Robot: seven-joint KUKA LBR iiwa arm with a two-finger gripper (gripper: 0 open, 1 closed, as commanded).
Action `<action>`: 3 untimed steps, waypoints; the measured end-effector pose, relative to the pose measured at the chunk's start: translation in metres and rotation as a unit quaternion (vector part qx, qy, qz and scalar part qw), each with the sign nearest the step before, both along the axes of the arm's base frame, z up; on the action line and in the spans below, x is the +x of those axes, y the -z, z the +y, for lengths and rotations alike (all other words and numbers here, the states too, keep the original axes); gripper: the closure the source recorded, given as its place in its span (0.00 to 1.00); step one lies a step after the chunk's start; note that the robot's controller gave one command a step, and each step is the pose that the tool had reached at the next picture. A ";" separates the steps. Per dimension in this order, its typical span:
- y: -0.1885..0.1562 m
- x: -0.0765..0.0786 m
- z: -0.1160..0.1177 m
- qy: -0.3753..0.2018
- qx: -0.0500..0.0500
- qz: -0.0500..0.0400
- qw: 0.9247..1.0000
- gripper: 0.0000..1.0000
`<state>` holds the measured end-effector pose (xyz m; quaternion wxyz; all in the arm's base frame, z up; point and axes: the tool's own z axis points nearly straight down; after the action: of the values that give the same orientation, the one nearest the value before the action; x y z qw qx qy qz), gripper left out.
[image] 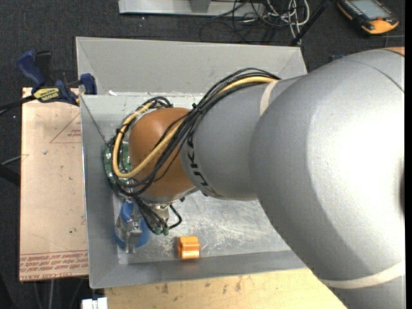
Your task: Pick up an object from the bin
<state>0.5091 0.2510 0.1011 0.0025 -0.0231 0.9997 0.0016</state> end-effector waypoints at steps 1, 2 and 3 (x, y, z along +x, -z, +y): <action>0.000 0.000 0.000 0.000 0.000 0.000 1.000 1.00; -0.017 -0.005 0.000 -0.008 -0.001 0.002 1.000 1.00; -0.031 -0.002 -0.003 -0.008 -0.001 0.002 1.000 1.00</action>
Offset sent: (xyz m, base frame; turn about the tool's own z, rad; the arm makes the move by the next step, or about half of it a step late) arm -0.0068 0.0004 0.0247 -0.0232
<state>0.5071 0.2481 0.1318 0.0008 -0.0311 0.9995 0.0006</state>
